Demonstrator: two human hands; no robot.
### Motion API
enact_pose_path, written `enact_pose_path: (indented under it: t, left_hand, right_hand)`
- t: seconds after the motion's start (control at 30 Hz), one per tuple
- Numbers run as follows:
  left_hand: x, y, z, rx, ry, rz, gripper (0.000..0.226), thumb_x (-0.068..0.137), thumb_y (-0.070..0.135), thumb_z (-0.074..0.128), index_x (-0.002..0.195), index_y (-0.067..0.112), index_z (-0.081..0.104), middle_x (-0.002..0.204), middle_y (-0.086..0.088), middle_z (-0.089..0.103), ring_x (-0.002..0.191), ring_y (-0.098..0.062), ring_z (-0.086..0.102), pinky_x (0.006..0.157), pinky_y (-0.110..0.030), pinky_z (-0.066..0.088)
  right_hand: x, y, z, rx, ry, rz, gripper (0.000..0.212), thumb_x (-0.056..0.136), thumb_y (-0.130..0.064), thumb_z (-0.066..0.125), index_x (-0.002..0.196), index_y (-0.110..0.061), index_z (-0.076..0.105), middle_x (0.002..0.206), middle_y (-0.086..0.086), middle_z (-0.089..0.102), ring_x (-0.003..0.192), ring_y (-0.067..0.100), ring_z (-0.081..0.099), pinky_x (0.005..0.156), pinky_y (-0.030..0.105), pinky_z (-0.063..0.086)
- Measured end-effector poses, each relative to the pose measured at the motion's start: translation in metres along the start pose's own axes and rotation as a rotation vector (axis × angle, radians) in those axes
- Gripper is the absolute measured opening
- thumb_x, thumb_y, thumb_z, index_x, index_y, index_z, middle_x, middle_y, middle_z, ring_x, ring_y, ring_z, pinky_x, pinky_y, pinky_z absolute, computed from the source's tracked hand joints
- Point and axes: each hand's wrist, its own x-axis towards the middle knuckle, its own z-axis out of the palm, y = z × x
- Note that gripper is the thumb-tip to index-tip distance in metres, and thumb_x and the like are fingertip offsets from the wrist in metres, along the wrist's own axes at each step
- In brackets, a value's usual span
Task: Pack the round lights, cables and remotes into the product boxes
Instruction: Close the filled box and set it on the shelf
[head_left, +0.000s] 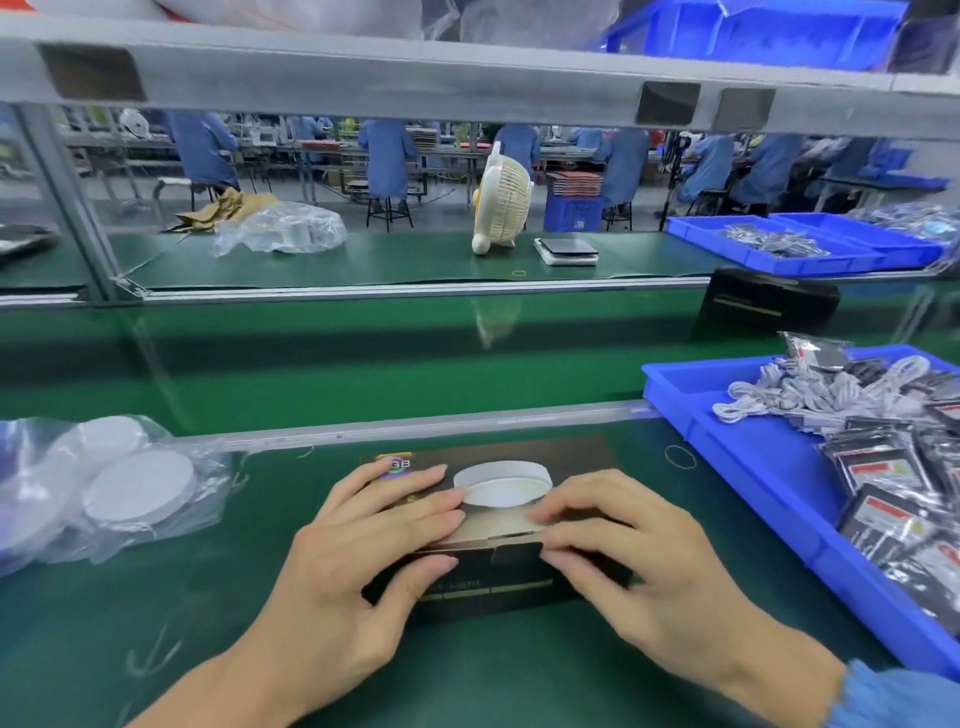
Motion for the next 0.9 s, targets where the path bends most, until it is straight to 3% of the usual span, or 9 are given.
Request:
enact_pose_path:
  t: [0.17, 0.27, 0.37, 0.47, 0.63, 0.77, 0.9]
  left_hand:
    - [-0.001, -0.001, 0.0, -0.014, -0.006, -0.018, 0.025, 0.089, 0.027, 0.062, 0.108, 0.015, 0.075, 0.124, 0.012, 0.068, 0.125, -0.011, 0.058, 0.109, -0.046, 0.039]
    - [-0.001, -0.001, 0.0, -0.013, -0.003, -0.009, 0.025, 0.089, 0.026, 0.063, 0.107, 0.014, 0.074, 0.124, 0.011, 0.068, 0.124, -0.012, 0.058, 0.108, -0.047, 0.04]
    - [-0.001, 0.0, 0.0, -0.007, -0.003, -0.015, 0.025, 0.089, 0.026, 0.063, 0.107, 0.013, 0.075, 0.123, 0.011, 0.068, 0.124, -0.012, 0.058, 0.108, -0.048, 0.041]
    - [-0.001, 0.0, 0.001, -0.014, -0.01, -0.038, 0.025, 0.089, 0.026, 0.063, 0.107, 0.014, 0.075, 0.124, 0.011, 0.068, 0.125, -0.012, 0.058, 0.107, -0.05, 0.041]
    - [0.0, 0.001, -0.001, 0.005, -0.027, -0.034, 0.026, 0.089, 0.026, 0.062, 0.106, 0.012, 0.075, 0.122, 0.01, 0.068, 0.125, -0.012, 0.058, 0.109, -0.049, 0.04]
    - [-0.001, 0.002, -0.001, 0.01, -0.046, -0.041, 0.026, 0.09, 0.025, 0.062, 0.106, 0.011, 0.075, 0.122, 0.009, 0.068, 0.126, -0.013, 0.057, 0.11, -0.048, 0.038]
    - [-0.001, 0.002, -0.002, 0.0, -0.051, -0.051, 0.026, 0.09, 0.026, 0.06, 0.107, 0.012, 0.076, 0.122, 0.01, 0.068, 0.126, -0.011, 0.057, 0.11, -0.046, 0.038]
  right_hand:
    - [0.008, -0.006, -0.003, -0.163, -0.134, -0.003, 0.014, 0.085, -0.024, 0.06, 0.091, -0.019, 0.071, 0.123, -0.009, 0.062, 0.112, 0.015, 0.055, 0.085, 0.036, 0.051]
    - [0.005, -0.003, -0.002, -0.066, -0.093, -0.027, 0.018, 0.086, -0.019, 0.063, 0.101, -0.017, 0.073, 0.125, -0.008, 0.061, 0.113, 0.01, 0.057, 0.09, 0.031, 0.05]
    - [0.001, 0.002, 0.002, 0.026, 0.04, -0.105, 0.024, 0.083, -0.008, 0.072, 0.107, -0.008, 0.072, 0.114, -0.001, 0.064, 0.1, 0.014, 0.064, 0.081, 0.03, 0.053]
    - [0.0, 0.004, 0.014, -0.103, 0.095, -0.221, 0.017, 0.084, -0.003, 0.074, 0.1, 0.0, 0.075, 0.097, 0.009, 0.067, 0.085, 0.024, 0.061, 0.072, 0.036, 0.053]
    - [0.004, 0.007, 0.021, -0.235, 0.107, -0.253, 0.017, 0.089, -0.015, 0.073, 0.094, 0.001, 0.075, 0.097, 0.007, 0.07, 0.088, 0.025, 0.061, 0.072, 0.032, 0.05]
    - [0.003, 0.007, 0.025, -0.211, 0.201, -0.275, 0.008, 0.084, -0.009, 0.077, 0.084, 0.0, 0.077, 0.091, 0.005, 0.073, 0.084, 0.024, 0.063, 0.069, 0.031, 0.052]
    - [0.005, 0.0, 0.024, -0.147, 0.172, -0.21, 0.007, 0.08, -0.009, 0.08, 0.08, -0.003, 0.078, 0.089, 0.002, 0.073, 0.081, 0.024, 0.066, 0.065, 0.03, 0.053]
